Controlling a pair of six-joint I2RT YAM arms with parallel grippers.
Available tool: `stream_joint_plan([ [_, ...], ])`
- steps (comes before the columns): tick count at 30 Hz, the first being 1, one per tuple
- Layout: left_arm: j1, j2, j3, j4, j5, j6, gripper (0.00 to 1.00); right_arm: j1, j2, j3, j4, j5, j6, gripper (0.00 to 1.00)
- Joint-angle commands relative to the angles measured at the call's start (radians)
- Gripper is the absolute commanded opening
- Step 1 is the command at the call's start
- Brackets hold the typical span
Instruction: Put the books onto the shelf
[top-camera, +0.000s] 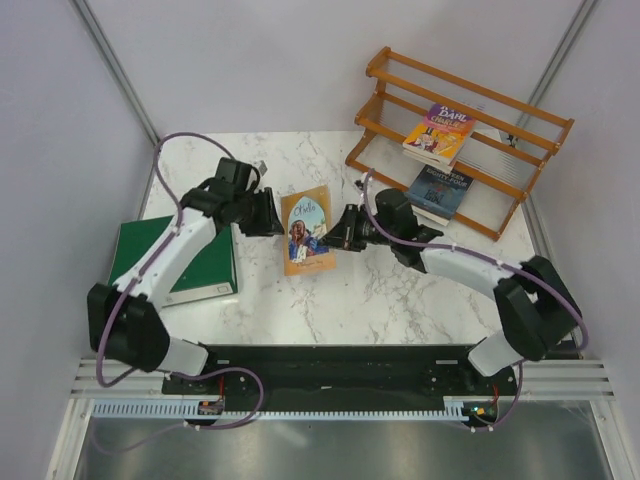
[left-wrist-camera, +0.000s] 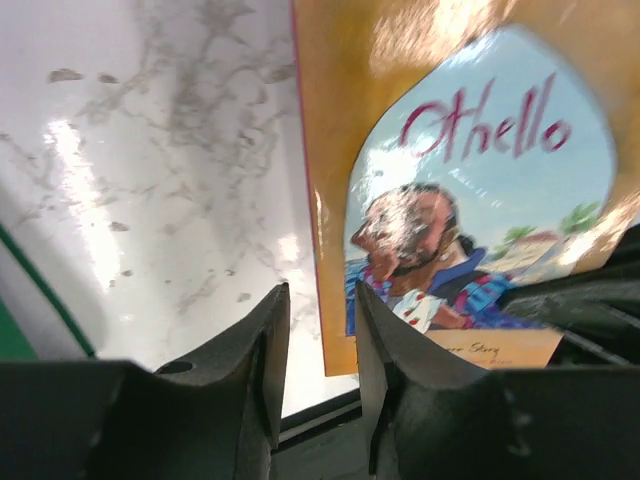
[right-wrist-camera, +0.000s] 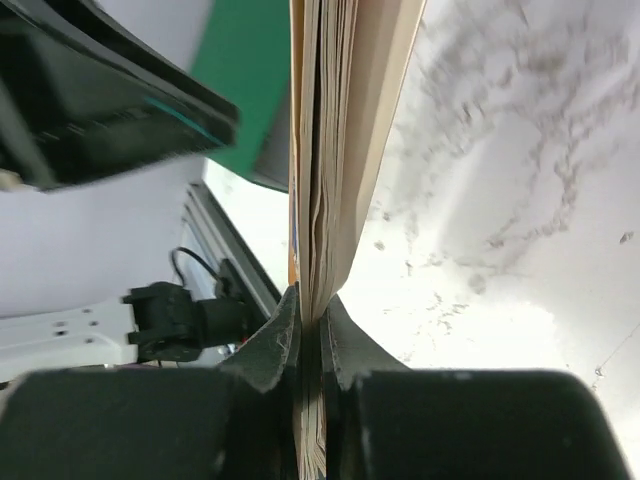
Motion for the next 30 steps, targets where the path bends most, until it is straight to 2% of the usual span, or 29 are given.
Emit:
stream_joint_plan([
  [1,-0.001,-0.13,-0.207,0.314,0.245,-0.113,0.41,-0.048,-0.171,-0.031,-0.015,-0.015,-0.036,0.05],
  [3,-0.002,-0.196,-0.279,0.425,0.311,-0.179,0.41,-0.077,-0.22,-0.042,-0.028,-0.053,-0.033,0.04],
  [5,-0.002,-0.251,-0.388,0.61,0.359,-0.227,0.44,-0.095,-0.264,-0.067,-0.026,-0.076,-0.022,0.04],
  [8,-0.002,-0.269,-0.508,0.86,0.493,-0.339,0.47,-0.114,-0.315,-0.1,-0.003,-0.107,-0.002,0.05],
  [11,-0.005,-0.276,-0.593,1.06,0.546,-0.442,0.48,-0.12,-0.338,-0.122,0.001,-0.124,0.007,0.05],
  [16,-0.007,-0.324,-0.623,1.116,0.554,-0.465,0.48,-0.129,-0.357,-0.153,0.017,-0.142,0.016,0.05],
  [20,-0.018,-0.321,-0.653,1.23,0.595,-0.532,0.49,-0.132,-0.323,-0.194,0.194,-0.211,0.13,0.06],
  [24,-0.053,-0.272,-0.654,1.381,0.614,-0.59,0.47,-0.129,-0.303,-0.217,0.219,-0.226,0.139,0.1],
  [26,-0.085,-0.226,-0.642,1.416,0.623,-0.61,0.46,-0.129,-0.315,-0.217,0.178,-0.222,0.119,0.13],
  [28,-0.11,-0.2,-0.62,1.476,0.63,-0.626,0.38,-0.129,-0.328,-0.22,0.158,-0.22,0.099,0.15],
  [30,-0.137,-0.16,-0.599,1.514,0.638,-0.656,0.2,-0.129,-0.34,-0.223,0.101,-0.199,0.078,0.2],
])
